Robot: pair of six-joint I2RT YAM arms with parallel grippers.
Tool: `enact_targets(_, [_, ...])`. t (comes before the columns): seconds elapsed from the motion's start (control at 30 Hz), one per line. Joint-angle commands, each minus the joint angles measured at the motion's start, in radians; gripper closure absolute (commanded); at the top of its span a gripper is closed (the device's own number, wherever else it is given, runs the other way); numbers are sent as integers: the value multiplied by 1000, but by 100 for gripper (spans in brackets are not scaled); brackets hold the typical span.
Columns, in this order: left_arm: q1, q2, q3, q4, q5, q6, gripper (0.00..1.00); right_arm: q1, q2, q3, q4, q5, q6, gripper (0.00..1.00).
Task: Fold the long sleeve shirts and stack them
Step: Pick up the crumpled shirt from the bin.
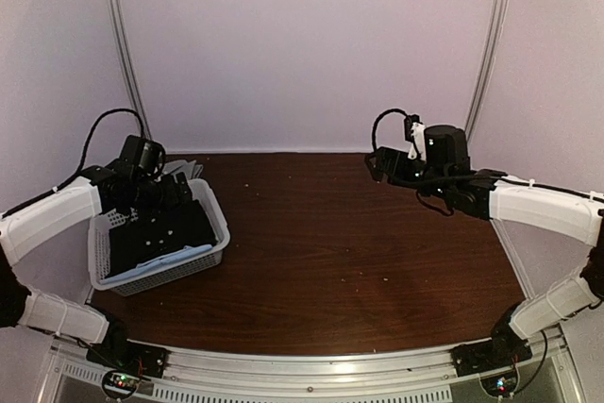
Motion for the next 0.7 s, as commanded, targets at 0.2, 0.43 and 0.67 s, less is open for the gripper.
enact_targets(0.2, [170, 46, -135, -4, 21, -58, 3, -8, -1, -18, 35, -48, -23, 0])
enact_targets(0.43, [187, 145, -153, 69, -10, -51, 18, -7, -1, -42, 56, -76, -3, 0])
enact_targets(0.67, [194, 237, -134, 106, -59, -39, 50, -8, -3, -51, 63, -87, 5, 0])
